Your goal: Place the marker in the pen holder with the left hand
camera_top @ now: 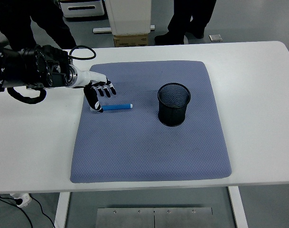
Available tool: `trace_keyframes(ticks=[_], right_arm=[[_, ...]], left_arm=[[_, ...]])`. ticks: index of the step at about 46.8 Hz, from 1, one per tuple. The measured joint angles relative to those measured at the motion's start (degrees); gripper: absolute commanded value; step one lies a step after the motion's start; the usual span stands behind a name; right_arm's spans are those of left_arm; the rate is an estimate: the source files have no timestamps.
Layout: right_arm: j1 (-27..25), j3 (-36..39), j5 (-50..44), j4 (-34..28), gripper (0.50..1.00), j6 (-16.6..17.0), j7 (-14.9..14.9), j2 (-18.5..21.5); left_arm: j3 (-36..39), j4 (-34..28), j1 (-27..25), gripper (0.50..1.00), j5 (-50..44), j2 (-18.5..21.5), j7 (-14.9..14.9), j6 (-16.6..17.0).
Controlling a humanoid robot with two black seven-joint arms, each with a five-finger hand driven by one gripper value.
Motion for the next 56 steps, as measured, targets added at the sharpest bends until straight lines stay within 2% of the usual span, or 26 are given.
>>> trace_keyframes(ticks=[3, 11, 29, 56], right_arm=[[0.00, -0.02, 0.00, 0.02, 1.000, 0.00, 0.00, 0.00], [0.00, -0.02, 0.00, -0.01, 1.000, 0.00, 0.00, 0.00], [0.00, -0.02, 0.00, 0.01, 1.000, -0.01, 0.00, 0.00], [0.00, -0.01, 0.00, 0.00, 1.000, -0.02, 0.00, 0.00]], left_arm=[[0.03, 0.00, 0.00, 0.760, 0.00, 0.00, 0.00, 0.00], [0.05, 0.00, 0.00, 0.760, 0.00, 0.00, 0.00, 0.01], [-1.67, 0.03, 0.00, 0.786, -0.01, 0.00, 0.00, -0.05], [-2.60, 0.41, 1.86, 0.783, -0.02, 0.00, 0.08, 0.86]])
